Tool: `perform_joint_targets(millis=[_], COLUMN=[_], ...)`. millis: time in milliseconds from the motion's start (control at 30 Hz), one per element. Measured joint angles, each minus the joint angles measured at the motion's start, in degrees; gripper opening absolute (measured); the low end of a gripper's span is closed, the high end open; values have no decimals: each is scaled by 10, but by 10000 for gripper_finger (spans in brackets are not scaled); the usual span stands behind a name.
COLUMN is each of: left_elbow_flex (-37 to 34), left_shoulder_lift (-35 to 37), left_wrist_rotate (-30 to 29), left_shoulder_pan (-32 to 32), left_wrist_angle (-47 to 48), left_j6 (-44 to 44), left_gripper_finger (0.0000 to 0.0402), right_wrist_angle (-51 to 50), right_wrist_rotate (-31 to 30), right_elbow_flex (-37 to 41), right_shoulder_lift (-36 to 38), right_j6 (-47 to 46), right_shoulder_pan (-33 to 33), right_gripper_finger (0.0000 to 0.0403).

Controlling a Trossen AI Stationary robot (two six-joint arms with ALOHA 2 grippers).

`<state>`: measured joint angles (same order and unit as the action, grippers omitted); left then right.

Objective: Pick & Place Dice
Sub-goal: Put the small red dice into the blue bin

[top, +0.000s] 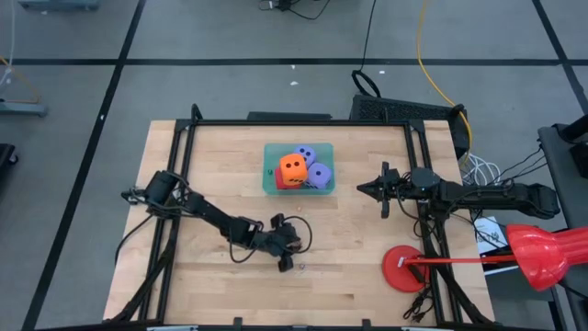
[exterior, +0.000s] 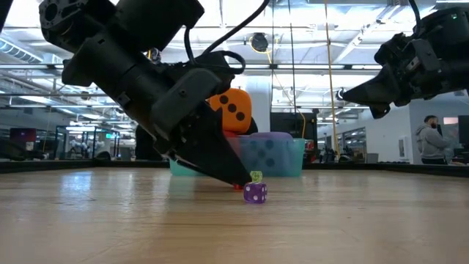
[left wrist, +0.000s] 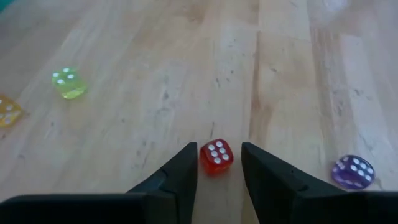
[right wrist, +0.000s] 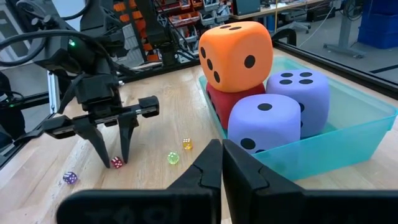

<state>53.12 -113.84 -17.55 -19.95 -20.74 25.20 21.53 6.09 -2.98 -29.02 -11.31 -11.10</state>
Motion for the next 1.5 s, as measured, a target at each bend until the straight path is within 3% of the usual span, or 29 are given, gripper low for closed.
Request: perform_joint_targets(millis=[367,833,1267,1500], left_elbow_flex=[0,0,0,-12], left_shoulder_lift=[0,0,69,166], left_wrist_rotate=[-7,-4,-10,-120], left_shoulder_pan=[2,1,-3,-31], left_wrist_angle=[5,-18,-16,69], left_j6=[9,-27,-100,-146], left_gripper_finger=[126,7,6,4], right_wrist_angle=[0,0,-16,-39], right_wrist_rotate=[1,2,2,38], right_elbow_flex=[0,0,0,0], right_shoulder_lift=[0,0,0,-2], right_j6=[-5,-15,-11,11], right_shoulder_pan=[0,0,0,0], right_gripper_finger=[4,4,4,4])
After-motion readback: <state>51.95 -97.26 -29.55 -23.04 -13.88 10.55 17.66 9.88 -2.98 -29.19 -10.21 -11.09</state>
